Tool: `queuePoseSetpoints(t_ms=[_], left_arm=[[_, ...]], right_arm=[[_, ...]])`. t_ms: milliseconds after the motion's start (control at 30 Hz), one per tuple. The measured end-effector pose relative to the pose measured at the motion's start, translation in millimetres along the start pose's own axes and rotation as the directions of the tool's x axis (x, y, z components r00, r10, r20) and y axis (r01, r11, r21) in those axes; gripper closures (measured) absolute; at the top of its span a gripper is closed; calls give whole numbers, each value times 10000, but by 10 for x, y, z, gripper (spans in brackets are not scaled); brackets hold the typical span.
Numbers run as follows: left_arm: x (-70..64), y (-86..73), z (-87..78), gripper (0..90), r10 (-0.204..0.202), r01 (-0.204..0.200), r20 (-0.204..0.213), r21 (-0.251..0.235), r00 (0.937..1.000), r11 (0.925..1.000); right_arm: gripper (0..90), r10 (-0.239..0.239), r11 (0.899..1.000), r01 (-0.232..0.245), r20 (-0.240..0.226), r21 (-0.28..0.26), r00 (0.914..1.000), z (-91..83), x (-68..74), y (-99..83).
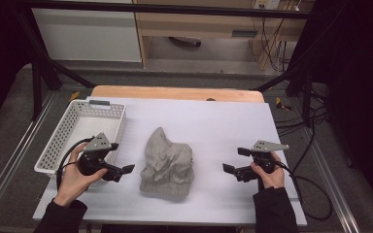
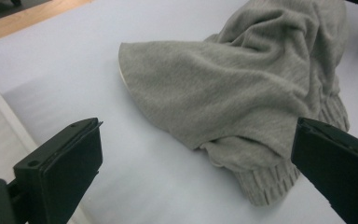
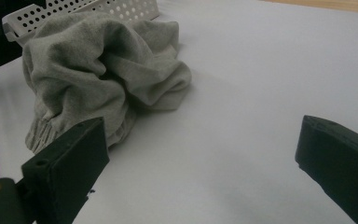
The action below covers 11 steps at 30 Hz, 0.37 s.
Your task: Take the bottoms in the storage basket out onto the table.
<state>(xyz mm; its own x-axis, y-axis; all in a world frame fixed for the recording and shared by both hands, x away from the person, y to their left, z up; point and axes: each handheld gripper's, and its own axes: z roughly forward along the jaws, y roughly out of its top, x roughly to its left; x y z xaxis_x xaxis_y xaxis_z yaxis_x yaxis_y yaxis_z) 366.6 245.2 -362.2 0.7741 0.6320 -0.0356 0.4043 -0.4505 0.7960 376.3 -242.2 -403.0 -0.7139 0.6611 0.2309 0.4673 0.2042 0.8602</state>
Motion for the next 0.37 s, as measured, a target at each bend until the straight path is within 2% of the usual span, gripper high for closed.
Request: queuePoseSetpoints(t_ms=[367], left_arm=[[53,-66,-51,17,-76,74,-156,-99,9999,9999]], right_arm=[[30,12,10000,-12,-16,39,10000,0,-1,-6]])
